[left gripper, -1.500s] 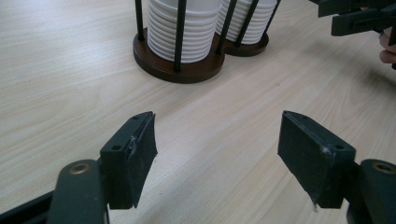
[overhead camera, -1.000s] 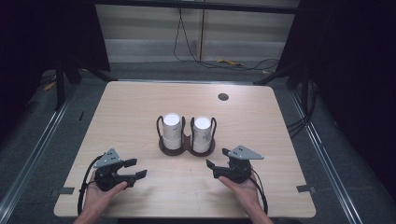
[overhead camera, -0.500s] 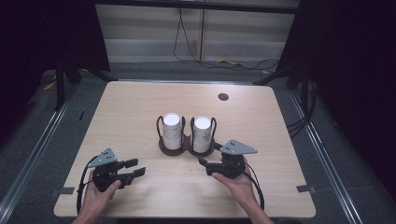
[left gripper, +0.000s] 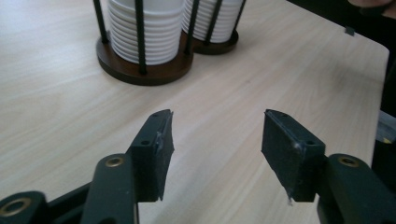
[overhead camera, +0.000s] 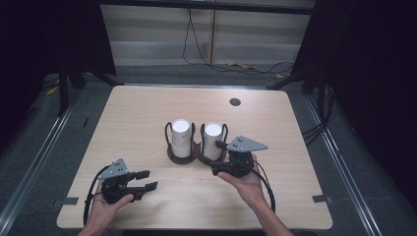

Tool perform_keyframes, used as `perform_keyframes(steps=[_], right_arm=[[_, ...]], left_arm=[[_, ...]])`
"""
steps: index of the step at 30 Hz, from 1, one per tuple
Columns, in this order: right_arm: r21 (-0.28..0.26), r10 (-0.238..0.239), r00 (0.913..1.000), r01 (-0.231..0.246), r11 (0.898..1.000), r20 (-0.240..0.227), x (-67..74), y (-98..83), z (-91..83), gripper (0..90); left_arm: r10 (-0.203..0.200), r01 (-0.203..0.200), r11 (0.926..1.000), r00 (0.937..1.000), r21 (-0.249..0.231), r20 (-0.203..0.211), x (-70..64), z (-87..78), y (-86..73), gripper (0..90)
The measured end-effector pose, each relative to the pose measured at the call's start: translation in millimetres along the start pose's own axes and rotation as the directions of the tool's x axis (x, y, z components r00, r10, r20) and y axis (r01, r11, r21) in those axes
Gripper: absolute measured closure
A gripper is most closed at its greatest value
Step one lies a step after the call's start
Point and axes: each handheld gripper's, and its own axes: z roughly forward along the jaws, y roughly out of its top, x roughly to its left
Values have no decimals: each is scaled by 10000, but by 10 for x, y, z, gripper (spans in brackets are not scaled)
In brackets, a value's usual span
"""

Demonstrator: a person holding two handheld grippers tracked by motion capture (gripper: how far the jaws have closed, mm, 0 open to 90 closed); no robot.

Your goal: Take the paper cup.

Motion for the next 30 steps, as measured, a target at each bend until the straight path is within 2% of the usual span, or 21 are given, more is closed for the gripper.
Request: perform_keyframes(steps=[2,3,4,5,9,13,18,19,23,30], right_arm=[[-9,-43,10000,43,10000,-52,-1,15,15,316],[47,-27,9991,29,10000,-429,-25,41,46,381],[47,-27,9991,29,10000,-429,-25,41,46,381],[67,85,9977,-81,9999,-667,-42,53,65,380],[61,-28,9962,33,10000,-875,-33,176,138,376],[182,-156,9947,175,9997,-1016,-27,308,223,346],[398,100,9883,-40,9992,-1524,-110,431,366,358],[427,78,9886,-14,9991,-1505,-109,466,385,352],[752,-217,9864,343,9966,-1629,-102,608,480,355],[1305,-408,9817,658,9893,-1862,-122,720,652,386]], left_arm=[[68,-68,10000,10000,68,-35,-13,8,-2,399],[204,-206,9995,9997,232,112,-28,27,-2,384],[204,-206,9995,9997,232,112,-28,27,-2,369],[259,-263,9993,9995,270,158,-33,33,-1,369],[374,-379,9989,9992,281,165,-46,47,9,310],[237,-245,9990,9995,367,215,-43,61,15,249],[278,-285,9992,9993,278,232,-57,68,17,248],[267,-274,9992,9993,283,265,-58,70,18,249],[289,-298,9991,9992,317,292,-59,70,24,249],[302,-317,9989,9986,353,429,-76,114,45,245]])
